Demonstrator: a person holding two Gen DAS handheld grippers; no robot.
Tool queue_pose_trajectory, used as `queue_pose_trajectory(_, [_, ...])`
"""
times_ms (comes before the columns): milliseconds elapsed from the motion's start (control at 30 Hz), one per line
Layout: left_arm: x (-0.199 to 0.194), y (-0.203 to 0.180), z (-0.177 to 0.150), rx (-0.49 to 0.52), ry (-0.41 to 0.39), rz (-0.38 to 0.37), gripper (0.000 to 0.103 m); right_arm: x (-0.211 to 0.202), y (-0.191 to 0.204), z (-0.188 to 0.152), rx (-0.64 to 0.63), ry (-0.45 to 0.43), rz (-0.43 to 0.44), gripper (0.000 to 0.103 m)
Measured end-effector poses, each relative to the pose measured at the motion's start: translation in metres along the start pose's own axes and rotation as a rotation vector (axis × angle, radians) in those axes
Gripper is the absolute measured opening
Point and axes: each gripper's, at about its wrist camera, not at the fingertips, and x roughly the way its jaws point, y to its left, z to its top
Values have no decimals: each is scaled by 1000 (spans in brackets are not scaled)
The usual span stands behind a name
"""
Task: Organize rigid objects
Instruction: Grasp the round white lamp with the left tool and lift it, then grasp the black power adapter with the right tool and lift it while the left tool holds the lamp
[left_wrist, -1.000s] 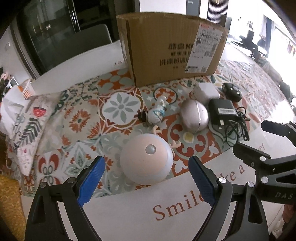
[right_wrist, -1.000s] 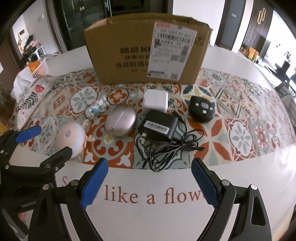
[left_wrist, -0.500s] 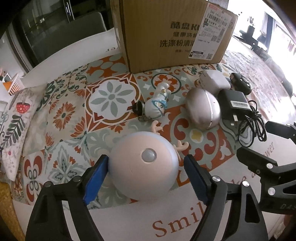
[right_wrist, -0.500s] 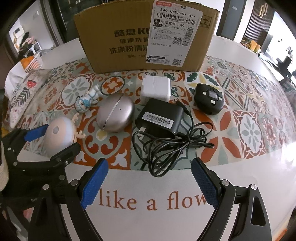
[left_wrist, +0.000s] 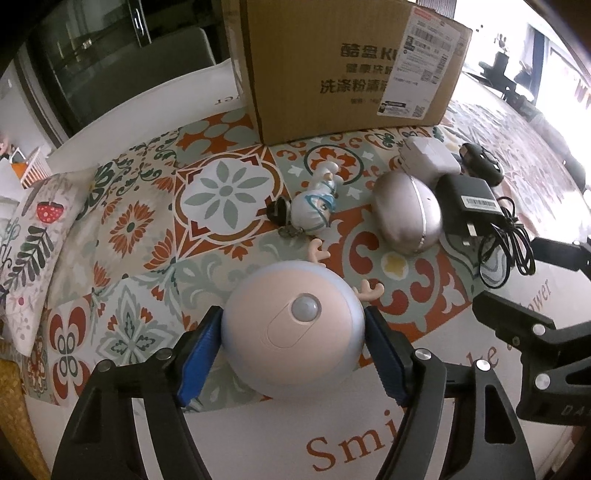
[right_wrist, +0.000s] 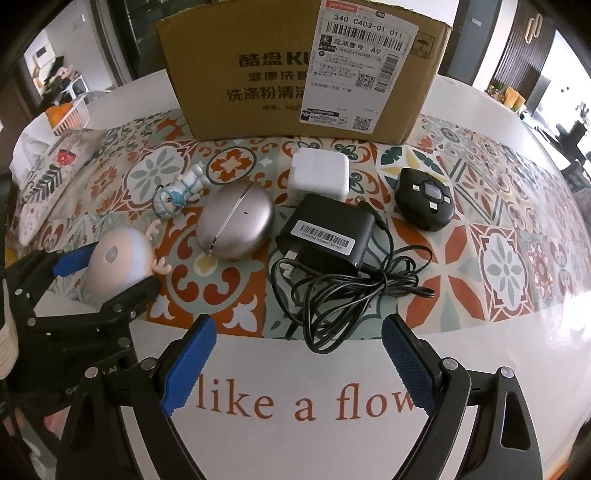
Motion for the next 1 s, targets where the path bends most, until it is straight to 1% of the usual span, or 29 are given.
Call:
queue_pose_trajectory(100, [-6,-3,-1,9,-6,10,75,-2,-2,-1,-5,-5,3,91])
queue_pose_trajectory(233, [-20,-5,2,14,-37,31,75,-9,-4,-4,-9,-33,5,91])
queue_pose_trajectory(400, [-34,-6,9,-21,-64,38,75,-20,-6,0,-46,-106,-8,91])
queue_pose_trajectory(533, [-45,-7,18,-40,-89,43,75,-32,-11,6,-56,-201,-23,90])
queue_pose_trajectory(633, [-47,-5,25,-59,-95,63,75,-31,-10,12,-87,-232,-22,90])
queue_pose_trajectory(800, [-39,-4,32,-55,-88,86,75,-12,-15,18,-85,-216,-6,81])
queue_pose_trajectory(1000, [-25,-6,33,-59,-60,91,75,9,-18,23,-94,-190,3,79])
